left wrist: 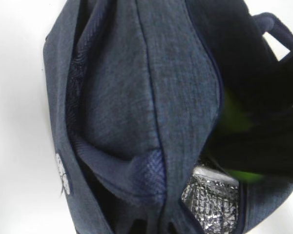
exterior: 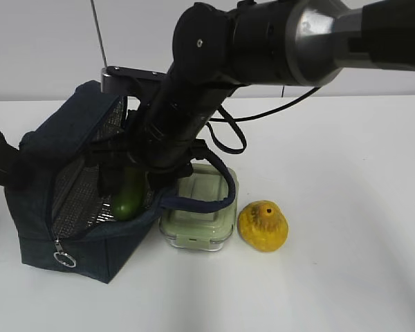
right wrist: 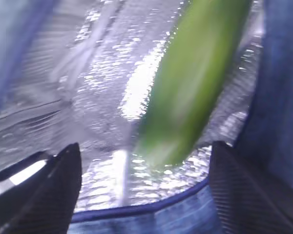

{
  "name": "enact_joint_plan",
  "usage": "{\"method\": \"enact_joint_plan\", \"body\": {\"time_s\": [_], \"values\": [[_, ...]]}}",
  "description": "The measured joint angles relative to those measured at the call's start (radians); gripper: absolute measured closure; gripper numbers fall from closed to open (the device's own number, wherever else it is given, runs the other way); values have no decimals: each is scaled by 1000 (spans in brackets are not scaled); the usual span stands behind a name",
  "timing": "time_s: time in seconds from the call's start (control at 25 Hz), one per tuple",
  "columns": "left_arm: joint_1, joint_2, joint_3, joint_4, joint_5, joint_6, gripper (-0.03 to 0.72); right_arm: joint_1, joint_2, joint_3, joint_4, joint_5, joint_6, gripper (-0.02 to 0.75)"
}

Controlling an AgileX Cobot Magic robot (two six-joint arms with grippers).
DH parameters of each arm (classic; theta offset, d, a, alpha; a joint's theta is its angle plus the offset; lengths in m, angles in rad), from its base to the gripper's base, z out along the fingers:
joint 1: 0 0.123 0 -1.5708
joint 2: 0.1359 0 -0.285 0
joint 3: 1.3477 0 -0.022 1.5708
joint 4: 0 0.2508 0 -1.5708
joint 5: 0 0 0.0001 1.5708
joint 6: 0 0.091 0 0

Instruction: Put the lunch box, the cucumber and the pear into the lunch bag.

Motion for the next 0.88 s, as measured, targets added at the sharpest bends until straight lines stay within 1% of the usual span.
{"method": "enact_joint_plan", "body": {"time_s": [0.08, 0.24, 0.36, 0.4, 0.52, 0.6, 0.72, 0.88], "values": [[0, 0, 0, 1, 0, 0, 685, 0, 0, -14, 24, 18, -34, 117], [0, 0, 0, 2, 0, 0, 685, 0, -4, -69, 111, 32, -113, 116], [0, 0, 0, 4, 0, 0, 685, 0, -31, -127, 132, 54, -146, 124], [0, 0, 0, 4, 0, 0, 685, 0, -40, -142, 126, 63, -151, 147], [0, 0, 0, 4, 0, 0, 685, 0, -78, -179, 31, 116, -152, 171], [0, 0, 0, 4, 0, 0, 685, 0, -100, -184, -76, 168, -130, 177], [0, 0, 0, 4, 0, 0, 685, 0, -113, -184, -266, 251, -86, 179], [0, 0, 0, 4, 0, 0, 685, -2, -121, -184, -426, 336, -52, 181]]}}
